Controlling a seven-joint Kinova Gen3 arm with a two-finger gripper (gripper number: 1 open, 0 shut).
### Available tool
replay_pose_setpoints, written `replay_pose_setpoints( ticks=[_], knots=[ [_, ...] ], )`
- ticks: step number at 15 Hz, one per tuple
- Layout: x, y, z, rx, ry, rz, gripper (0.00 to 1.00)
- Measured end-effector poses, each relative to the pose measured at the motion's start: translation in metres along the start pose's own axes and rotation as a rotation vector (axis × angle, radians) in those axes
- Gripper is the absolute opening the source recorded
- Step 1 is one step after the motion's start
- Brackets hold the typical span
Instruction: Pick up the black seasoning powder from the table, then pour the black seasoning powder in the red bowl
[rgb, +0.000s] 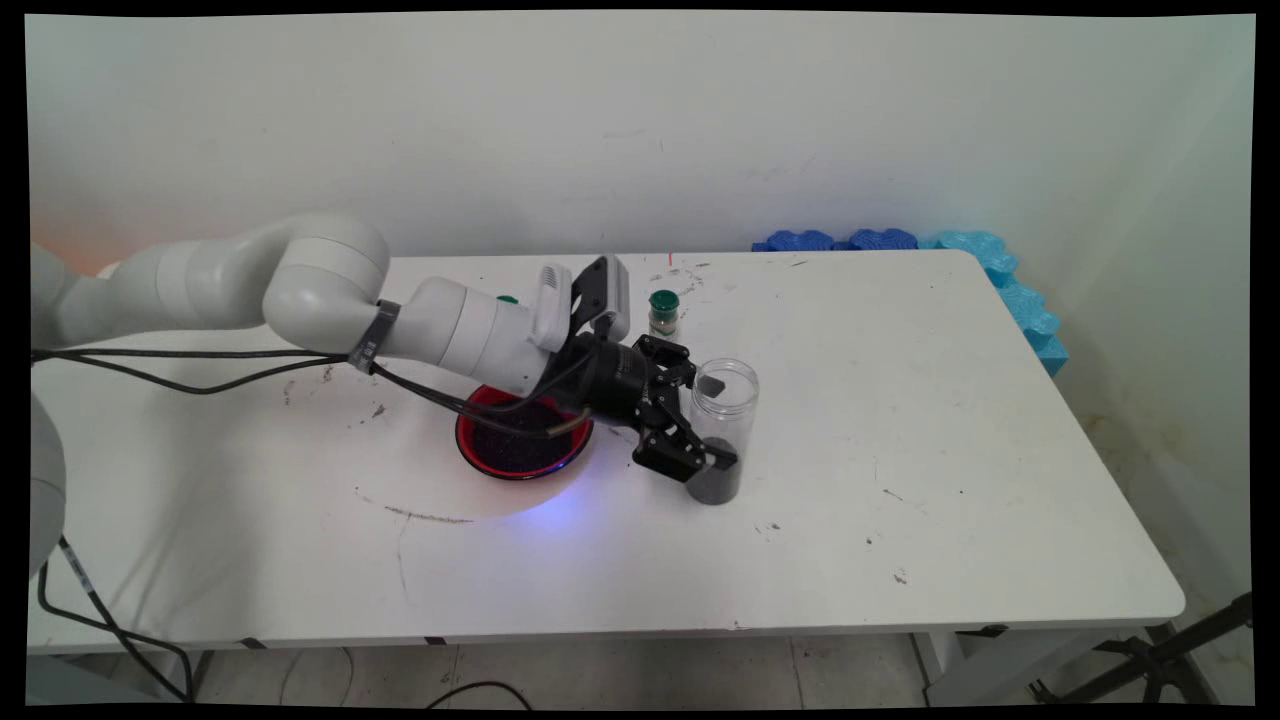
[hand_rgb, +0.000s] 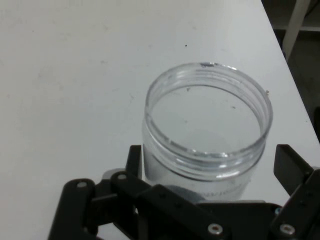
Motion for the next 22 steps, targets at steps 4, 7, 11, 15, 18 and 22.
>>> replay_pose_setpoints(
  ticks=[4,7,11,15,18,22],
  knots=[
    [0.002,-0.002,0.005,0.004,0.003,0.006,1.00],
    [0.003,-0.003,0.007,0.006,0.005,0.004,0.00],
    [0.007,-0.002,0.004,0.003,0.012,-0.008,0.00],
    [0.011,0.002,-0.010,0.010,0.011,-0.019,0.00],
    [0.019,0.004,-0.036,0.033,0.006,-0.039,0.00],
    [0.031,0.009,-0.074,0.052,0.000,-0.054,0.00]
  ],
)
